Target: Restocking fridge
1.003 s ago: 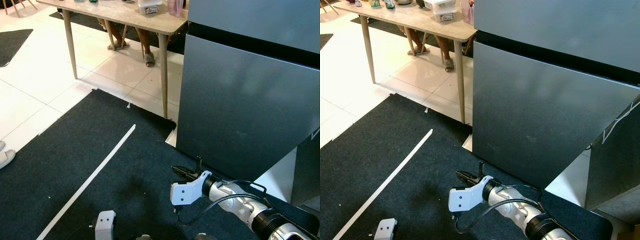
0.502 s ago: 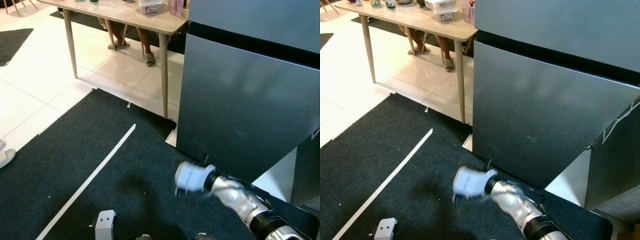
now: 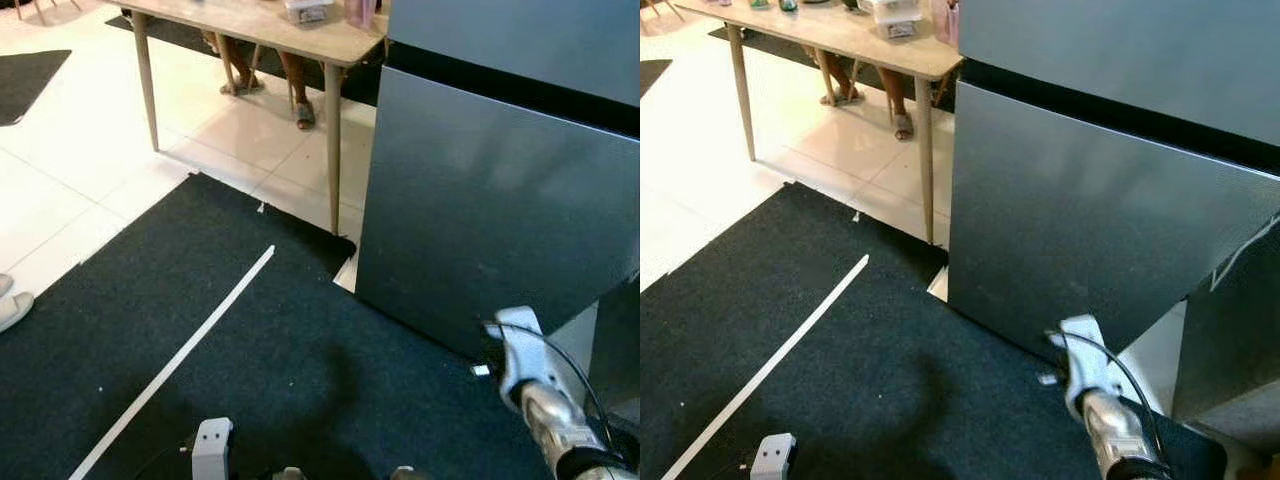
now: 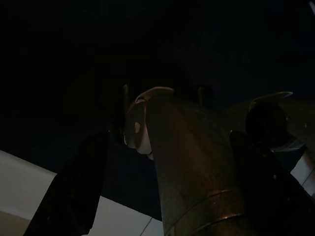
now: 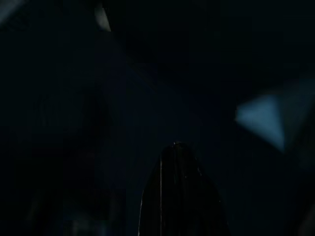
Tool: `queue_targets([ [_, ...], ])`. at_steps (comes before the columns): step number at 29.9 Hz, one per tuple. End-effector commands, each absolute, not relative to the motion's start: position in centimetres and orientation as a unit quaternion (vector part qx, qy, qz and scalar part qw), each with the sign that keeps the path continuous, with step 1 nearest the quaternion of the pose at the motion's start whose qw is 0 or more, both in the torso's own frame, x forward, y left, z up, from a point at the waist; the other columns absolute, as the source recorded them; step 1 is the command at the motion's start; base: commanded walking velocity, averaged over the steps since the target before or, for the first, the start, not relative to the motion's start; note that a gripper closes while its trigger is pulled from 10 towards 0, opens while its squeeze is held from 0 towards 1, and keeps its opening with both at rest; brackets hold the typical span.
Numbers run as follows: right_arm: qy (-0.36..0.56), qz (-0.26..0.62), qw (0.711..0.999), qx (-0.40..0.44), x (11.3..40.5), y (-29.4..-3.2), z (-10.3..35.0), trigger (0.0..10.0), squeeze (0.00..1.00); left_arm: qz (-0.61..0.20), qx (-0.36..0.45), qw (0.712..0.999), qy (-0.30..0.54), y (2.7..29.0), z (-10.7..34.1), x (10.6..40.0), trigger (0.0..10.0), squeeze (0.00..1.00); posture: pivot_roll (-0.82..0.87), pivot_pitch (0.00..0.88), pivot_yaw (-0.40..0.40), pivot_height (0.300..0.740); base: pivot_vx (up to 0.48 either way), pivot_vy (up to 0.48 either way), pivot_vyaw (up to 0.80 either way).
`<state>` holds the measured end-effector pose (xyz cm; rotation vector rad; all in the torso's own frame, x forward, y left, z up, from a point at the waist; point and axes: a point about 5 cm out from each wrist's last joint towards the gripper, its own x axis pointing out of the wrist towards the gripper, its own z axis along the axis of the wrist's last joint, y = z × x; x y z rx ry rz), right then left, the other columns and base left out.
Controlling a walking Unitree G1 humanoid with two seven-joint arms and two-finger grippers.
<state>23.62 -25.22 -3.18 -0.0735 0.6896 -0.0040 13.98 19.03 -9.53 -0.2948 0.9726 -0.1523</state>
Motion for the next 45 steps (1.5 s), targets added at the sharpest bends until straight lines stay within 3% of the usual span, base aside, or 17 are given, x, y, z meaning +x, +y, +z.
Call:
queue_targets([
  [1, 0.404, -0.018, 0.914, -0.013, 20.6, -25.2, -5.4, 10.0, 0.0, -0.075, -0.147, 0.857, 0.489, 18.4, -10.1, 12.6, 10.0, 0.0, -0.03, 0.108, -0.024, 0.74, 0.0, 0.0, 0.0],
  [4, 0.464, -0.042, 0.885, 0.003, 17.1, -25.4, -7.4, 10.0, 0.0, -0.075, -0.144, 0.857, 0.489, 18.4, -10.1, 12.6, 10.0, 0.0, -0.03, 0.1, -0.02, 0.74, 0.0, 0.0, 0.0],
  [5, 0.464, -0.042, 0.885, 0.003, 17.1, -25.4, -7.4, 10.0, 0.0, -0.075, -0.144, 0.857, 0.489, 18.4, -10.1, 12.6, 10.0, 0.0, -0.03, 0.1, -0.02, 0.74, 0.0, 0.0, 0.0],
  [8, 0.547, -0.051, 0.835, 0.0, 11.7, -25.5, -9.5, 10.0, 0.0, -0.081, -0.13, 0.862, 0.482, 18.2, -10.0, 13.0, 10.0, 0.0, -0.02, 0.097, -0.012, 0.74, 0.0, 0.0, 0.0],
  [11, 0.565, -0.061, 0.822, 0.012, 10.0, -25.4, -10.0, 10.0, 0.0, -0.078, -0.123, 0.864, 0.483, 18.3, -10.0, 13.1, 10.0, 0.0, -0.02, 0.097, -0.008, 0.74, 0.0, 0.0, 0.0],
  [20, 0.57, -0.054, 0.82, 0.002, 9.9, -25.8, -9.9, 10.0, 0.0, -0.072, -0.121, 0.867, 0.478, 18.6, -9.9, 13.2, 10.0, 0.0, -0.03, 0.103, -0.004, 0.74, 0.0, 0.0, 0.52],
  [24, 0.568, -0.013, 0.819, -0.083, 10.9, -25.7, -9.7, 10.0, 0.0, -0.074, -0.107, 0.873, 0.471, 18.6, -9.8, 13.7, 10.0, 0.0, -0.05, 0.113, 0.001, 0.74, 0.0, 0.0, 0.66],
  [45, 0.575, 0.007, 0.809, -0.122, 11.1, -25.3, -9.8, 10.0, 0.0, -0.061, -0.13, 0.881, 0.451, 18.2, -9.2, 15.4, 10.0, 0.0, -0.04, 0.073, -0.011, 0.74, 0.0, 0.0, 0.66],
])
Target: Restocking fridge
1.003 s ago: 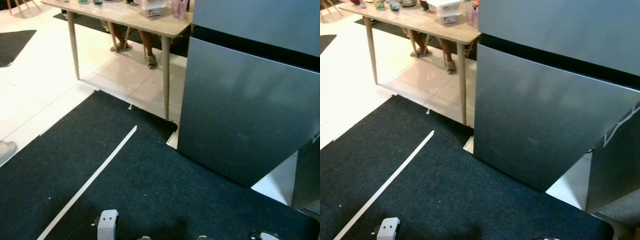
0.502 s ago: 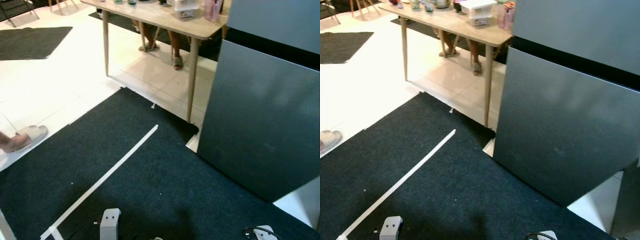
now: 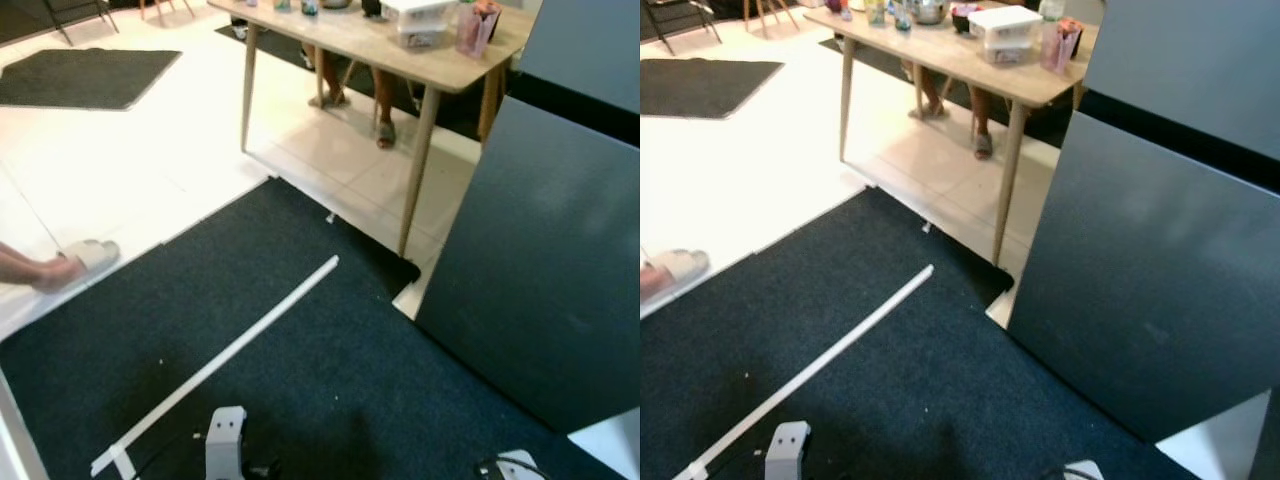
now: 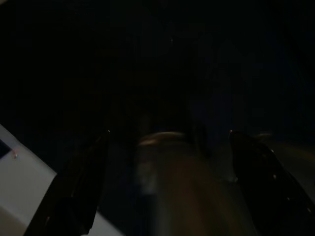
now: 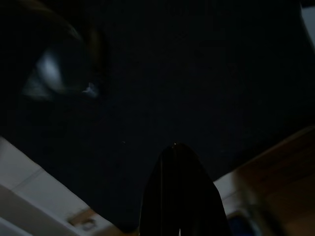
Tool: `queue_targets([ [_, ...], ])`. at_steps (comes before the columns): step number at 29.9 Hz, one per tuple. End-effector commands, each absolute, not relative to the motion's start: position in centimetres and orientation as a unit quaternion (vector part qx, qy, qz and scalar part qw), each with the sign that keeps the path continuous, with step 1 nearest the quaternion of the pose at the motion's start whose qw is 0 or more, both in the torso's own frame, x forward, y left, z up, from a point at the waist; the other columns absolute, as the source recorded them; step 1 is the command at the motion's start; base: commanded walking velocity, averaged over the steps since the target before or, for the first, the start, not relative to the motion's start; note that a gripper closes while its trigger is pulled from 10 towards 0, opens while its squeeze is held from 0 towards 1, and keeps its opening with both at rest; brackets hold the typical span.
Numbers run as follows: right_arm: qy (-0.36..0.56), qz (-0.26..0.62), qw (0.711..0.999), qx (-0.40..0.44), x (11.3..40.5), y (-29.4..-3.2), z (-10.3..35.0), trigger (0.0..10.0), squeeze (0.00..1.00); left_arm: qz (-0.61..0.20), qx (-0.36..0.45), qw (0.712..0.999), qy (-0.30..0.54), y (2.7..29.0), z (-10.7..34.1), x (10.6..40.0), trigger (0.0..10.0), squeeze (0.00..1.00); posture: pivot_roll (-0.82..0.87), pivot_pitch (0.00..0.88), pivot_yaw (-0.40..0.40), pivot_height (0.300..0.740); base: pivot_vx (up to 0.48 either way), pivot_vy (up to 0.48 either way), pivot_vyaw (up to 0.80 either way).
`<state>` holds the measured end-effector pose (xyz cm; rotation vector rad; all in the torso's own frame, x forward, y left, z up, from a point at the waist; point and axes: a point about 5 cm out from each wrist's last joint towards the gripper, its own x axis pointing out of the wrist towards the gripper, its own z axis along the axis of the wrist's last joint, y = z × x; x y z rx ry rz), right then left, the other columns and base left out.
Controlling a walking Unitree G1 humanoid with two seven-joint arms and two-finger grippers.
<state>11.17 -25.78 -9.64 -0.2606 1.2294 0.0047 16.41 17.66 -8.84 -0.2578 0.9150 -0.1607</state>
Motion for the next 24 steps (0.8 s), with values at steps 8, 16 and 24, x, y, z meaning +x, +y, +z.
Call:
queue_targets([
  [8, 0.565, 0.004, 0.817, -0.115, 11.3, -24.4, -10.0, 10.0, 0.0, -0.059, -0.137, 0.875, 0.461, 18.0, -9.6, 14.6, 10.0, 0.0, -0.04, 0.082, 0.005, 0.74, 0.0, 0.0, 0.5],
  [16, 0.571, 0.025, 0.812, -0.117, 10.8, -23.3, -10.4, 10.0, 0.0, -0.06, -0.143, 0.87, 0.467, 18.7, -9.6, 14.1, 10.0, 0.0, -0.03, 0.076, 0.007, 0.74, 0.0, 0.0, 0.0],
  [24, 0.571, 0.029, 0.812, -0.117, 10.8, -23.1, -10.4, 10.0, 0.0, -0.065, -0.145, 0.869, 0.469, 18.7, -9.6, 14.1, 10.0, 0.0, -0.03, 0.069, 0.01, 0.74, 0.194, 0.0, 0.0],
])
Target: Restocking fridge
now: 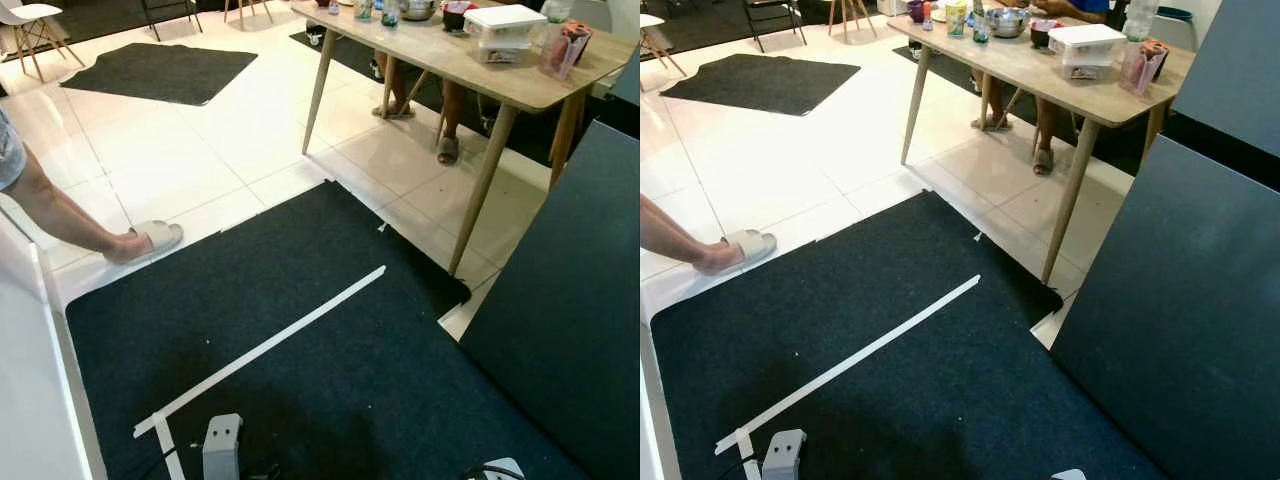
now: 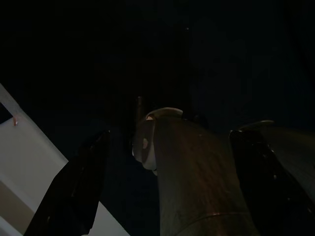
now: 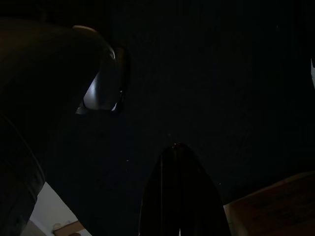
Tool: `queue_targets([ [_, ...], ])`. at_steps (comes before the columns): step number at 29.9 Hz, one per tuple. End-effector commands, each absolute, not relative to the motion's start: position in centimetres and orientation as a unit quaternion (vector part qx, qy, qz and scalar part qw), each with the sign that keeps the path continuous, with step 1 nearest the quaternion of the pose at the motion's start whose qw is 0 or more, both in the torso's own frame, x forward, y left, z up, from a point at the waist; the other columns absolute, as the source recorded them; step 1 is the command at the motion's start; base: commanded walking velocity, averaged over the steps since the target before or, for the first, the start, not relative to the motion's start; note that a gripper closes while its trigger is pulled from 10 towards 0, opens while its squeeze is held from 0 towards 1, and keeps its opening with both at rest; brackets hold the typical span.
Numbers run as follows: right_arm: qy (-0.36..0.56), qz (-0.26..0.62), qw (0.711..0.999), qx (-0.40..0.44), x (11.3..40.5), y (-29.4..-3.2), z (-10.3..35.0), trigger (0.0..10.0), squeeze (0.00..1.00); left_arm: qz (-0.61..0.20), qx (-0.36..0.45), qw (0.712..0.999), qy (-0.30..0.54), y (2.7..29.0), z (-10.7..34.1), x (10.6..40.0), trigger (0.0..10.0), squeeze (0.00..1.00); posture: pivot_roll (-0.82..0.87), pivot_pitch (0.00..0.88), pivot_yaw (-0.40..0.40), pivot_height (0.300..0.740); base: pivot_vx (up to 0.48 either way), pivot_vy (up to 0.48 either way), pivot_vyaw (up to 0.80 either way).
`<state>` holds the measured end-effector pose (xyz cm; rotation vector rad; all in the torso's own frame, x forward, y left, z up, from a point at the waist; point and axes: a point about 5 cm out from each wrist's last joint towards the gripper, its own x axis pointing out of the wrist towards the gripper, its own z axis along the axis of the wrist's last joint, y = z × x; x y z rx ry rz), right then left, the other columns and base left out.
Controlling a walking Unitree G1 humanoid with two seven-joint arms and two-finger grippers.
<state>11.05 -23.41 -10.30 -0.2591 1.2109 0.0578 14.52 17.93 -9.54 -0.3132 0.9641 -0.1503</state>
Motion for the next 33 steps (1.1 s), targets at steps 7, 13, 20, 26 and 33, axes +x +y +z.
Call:
queue_targets([
  [7, 0.571, 0.032, 0.812, -0.115, 10.8, -23.03, -10.46, 10.0, 0.0, -0.075, -0.149, 0.868, 0.467, 18.16, -9.58, 14.35, 10.0, 0.0, -0.04, 0.064, 0.009, 0.74, 0.349, 0.0, 0.0],
  [13, 0.574, 0.029, 0.811, -0.11, 10.51, -22.95, -10.55, 10.0, 0.0, -0.076, -0.153, 0.867, 0.468, 18.17, -9.59, 14.31, 10.0, 0.0, -0.04, 0.071, 0.014, 0.74, 0.354, 0.0, 0.0],
  [20, 0.573, 0.024, 0.813, -0.1, 10.4, -22.59, -10.66, 10.0, 0.0, -0.075, -0.155, 0.866, 0.47, 18.26, -9.65, 14.06, 10.0, 0.0, -0.04, 0.073, 0.015, 0.74, 0.365, 0.0, 0.0],
  [26, 0.571, 0.02, 0.815, -0.094, 10.51, -22.54, -10.64, 10.0, 0.0, -0.077, -0.156, 0.866, 0.47, 18.2, -9.63, 14.13, 10.0, 0.0, -0.04, 0.073, 0.014, 0.74, 0.368, 0.0, 0.0],
  [33, 0.573, 0.012, 0.814, -0.093, 10.49, -22.61, -10.65, 10.0, 0.0, -0.079, -0.156, 0.865, 0.47, 18.08, -9.63, 14.16, 10.0, 0.0, -0.03, 0.076, 0.015, 0.74, 0.367, 0.0, 0.0],
])
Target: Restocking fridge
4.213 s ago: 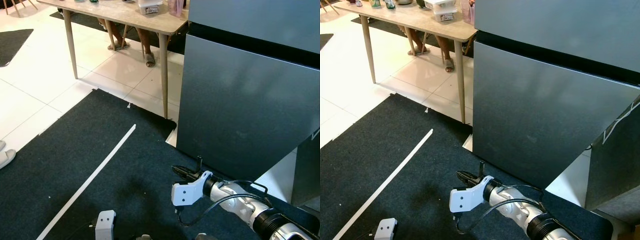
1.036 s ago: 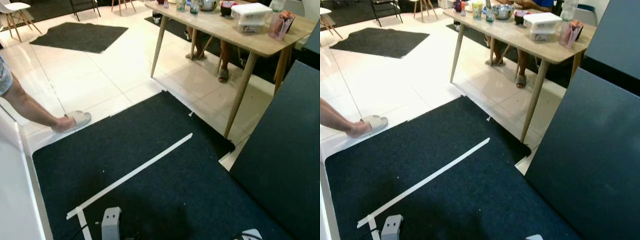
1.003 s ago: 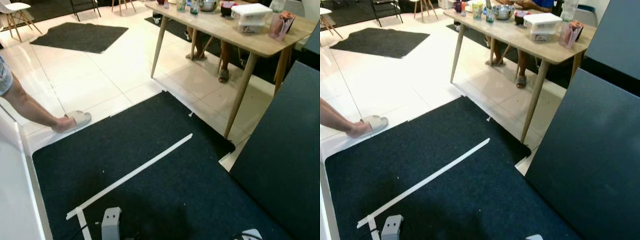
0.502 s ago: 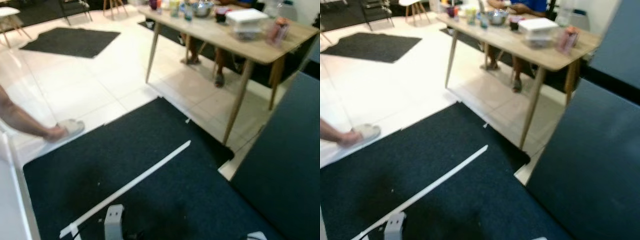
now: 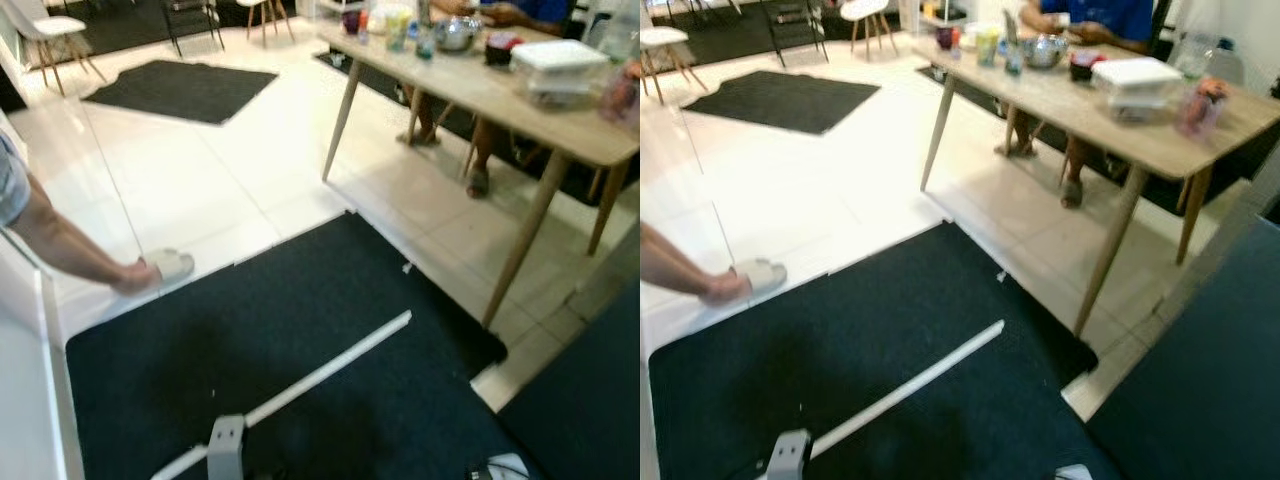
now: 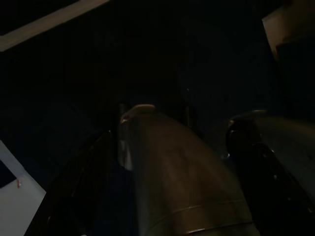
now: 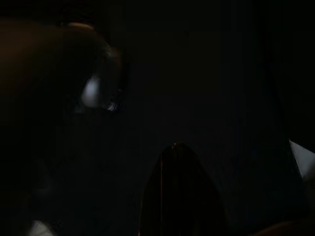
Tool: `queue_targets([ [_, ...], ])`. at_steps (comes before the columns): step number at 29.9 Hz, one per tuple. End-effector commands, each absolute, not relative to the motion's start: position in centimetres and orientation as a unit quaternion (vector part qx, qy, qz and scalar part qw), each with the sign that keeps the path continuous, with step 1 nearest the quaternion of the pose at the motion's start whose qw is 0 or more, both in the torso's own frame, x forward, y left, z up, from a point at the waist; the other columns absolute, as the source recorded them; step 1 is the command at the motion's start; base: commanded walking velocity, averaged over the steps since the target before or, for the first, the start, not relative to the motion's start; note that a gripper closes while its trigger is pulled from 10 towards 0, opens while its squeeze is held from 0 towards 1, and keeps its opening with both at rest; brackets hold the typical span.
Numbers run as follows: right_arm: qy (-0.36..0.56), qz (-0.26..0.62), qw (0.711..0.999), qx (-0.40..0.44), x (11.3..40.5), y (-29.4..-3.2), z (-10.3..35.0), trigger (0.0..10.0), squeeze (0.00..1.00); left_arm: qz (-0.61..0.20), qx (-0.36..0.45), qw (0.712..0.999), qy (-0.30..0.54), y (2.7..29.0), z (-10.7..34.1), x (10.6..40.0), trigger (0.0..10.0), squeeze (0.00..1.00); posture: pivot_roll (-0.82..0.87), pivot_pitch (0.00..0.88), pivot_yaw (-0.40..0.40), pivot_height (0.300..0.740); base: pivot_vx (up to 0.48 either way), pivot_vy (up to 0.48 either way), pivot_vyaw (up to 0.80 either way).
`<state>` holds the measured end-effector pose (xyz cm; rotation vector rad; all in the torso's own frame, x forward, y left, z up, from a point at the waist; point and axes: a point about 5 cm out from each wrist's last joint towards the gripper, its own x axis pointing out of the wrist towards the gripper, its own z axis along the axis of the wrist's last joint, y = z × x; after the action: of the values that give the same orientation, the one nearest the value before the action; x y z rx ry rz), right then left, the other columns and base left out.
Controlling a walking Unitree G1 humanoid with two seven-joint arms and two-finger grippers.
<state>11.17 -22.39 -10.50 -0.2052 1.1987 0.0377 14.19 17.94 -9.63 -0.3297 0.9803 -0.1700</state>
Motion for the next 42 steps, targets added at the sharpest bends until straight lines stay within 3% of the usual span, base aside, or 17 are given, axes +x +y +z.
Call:
queue_targets([
  [1, 0.573, 0.011, 0.814, -0.093, 10.47, -22.62, -10.65, 10.0, 0.0, -0.079, -0.156, 0.865, 0.47, 18.1, -9.64, 14.14, 10.0, 0.0, -0.03, 0.076, 0.015, 0.74, 0.368, 0.0, 0.0],
  [11, 0.576, 0.01, 0.812, -0.1, 10.35, -22.8, -10.65, 10.0, 0.0, -0.08, -0.155, 0.864, 0.473, 18.13, -9.72, 13.88, 10.0, 0.0, -0.03, 0.076, 0.015, 0.74, 0.366, 0.0, 0.0],
  [28, 0.578, 0.009, 0.809, -0.108, 10.15, -22.99, -10.67, 10.0, 0.0, -0.086, -0.154, 0.862, 0.476, 17.93, -9.8, 13.67, 10.0, 0.0, -0.03, 0.077, 0.018, 0.74, 0.367, 0.0, -0.76],
  [42, 0.576, 0.014, 0.81, -0.115, 10.47, -23.04, -10.58, 10.0, 0.0, -0.092, -0.146, 0.864, 0.473, 18.09, -9.56, 14.35, 10.0, 0.0, -0.02, 0.044, 0.025, 0.74, 0.366, 0.0, 0.0],
])
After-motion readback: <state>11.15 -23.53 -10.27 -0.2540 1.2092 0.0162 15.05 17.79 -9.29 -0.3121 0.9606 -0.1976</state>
